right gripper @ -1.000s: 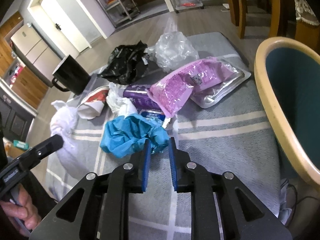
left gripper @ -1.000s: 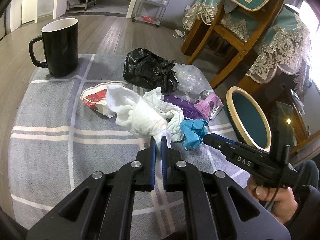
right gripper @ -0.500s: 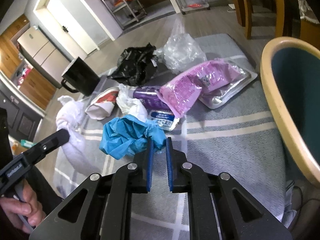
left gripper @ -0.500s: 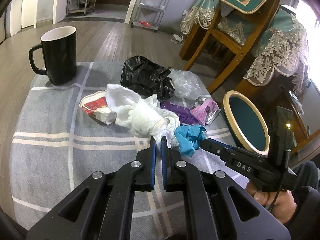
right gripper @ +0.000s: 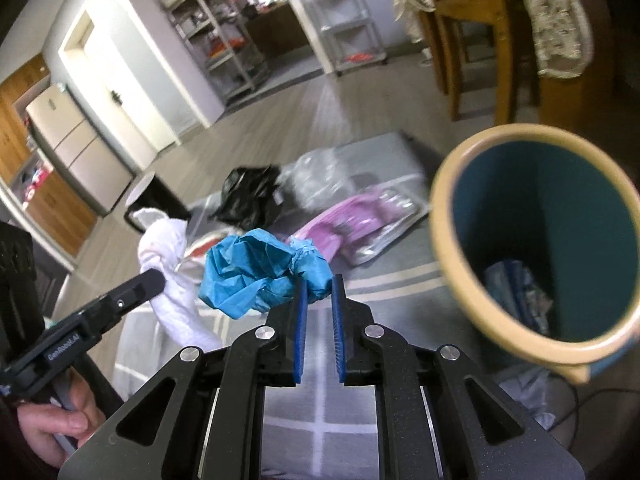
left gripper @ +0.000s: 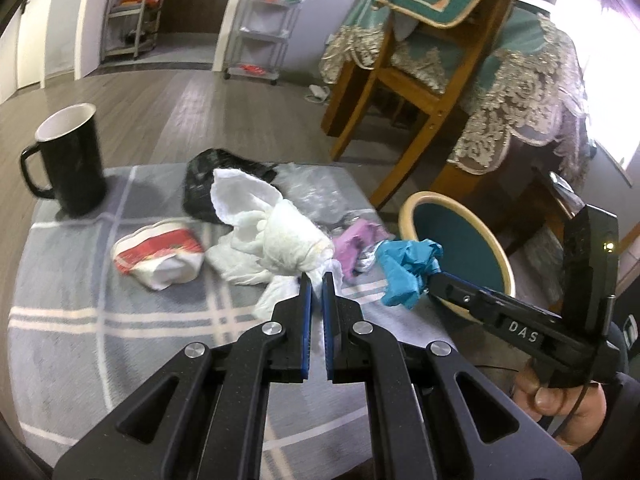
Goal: Collect trash
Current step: 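Lift the tissue and glove and carry both over the trash bin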
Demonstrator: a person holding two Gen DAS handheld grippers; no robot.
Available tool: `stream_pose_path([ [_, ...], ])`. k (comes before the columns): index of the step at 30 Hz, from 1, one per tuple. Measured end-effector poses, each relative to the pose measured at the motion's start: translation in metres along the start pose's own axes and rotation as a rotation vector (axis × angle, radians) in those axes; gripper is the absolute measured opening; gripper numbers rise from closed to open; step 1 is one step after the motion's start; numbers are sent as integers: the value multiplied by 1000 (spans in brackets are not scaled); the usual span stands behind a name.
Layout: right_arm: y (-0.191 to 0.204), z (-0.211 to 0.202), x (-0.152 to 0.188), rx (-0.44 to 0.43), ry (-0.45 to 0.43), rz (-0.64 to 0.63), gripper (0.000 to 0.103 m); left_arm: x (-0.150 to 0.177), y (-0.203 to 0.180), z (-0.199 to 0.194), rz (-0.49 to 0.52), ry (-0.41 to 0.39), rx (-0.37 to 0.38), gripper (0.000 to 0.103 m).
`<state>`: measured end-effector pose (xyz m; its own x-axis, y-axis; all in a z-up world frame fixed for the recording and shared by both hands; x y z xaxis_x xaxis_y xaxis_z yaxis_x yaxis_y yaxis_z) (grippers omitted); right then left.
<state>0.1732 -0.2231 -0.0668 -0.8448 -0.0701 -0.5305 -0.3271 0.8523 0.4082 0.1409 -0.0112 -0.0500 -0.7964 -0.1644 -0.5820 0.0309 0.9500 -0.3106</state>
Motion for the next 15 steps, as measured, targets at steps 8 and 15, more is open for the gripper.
stream_pose_path([
  [8, -41, -48, -5, 84, -135, 108, 13, -14, -47, 19, 92, 8, 74, 4],
  [15, -78, -76, -6, 128, -219, 214, 13, -28, -107, 42, 216, 21, 137, 4],
])
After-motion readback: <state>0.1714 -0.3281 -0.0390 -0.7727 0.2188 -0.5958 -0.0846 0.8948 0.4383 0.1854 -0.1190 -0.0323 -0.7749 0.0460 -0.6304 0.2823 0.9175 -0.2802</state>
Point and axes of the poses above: each gripper's, at about its wrist camera, not at the fingertips, and z roughly the way its jaws point, y to its left, x to its underside, the point moved 4 cm from there along z, roughly the way its jaws point, and after that the axes turned 7 degrees about y, right-handed, at the moved point
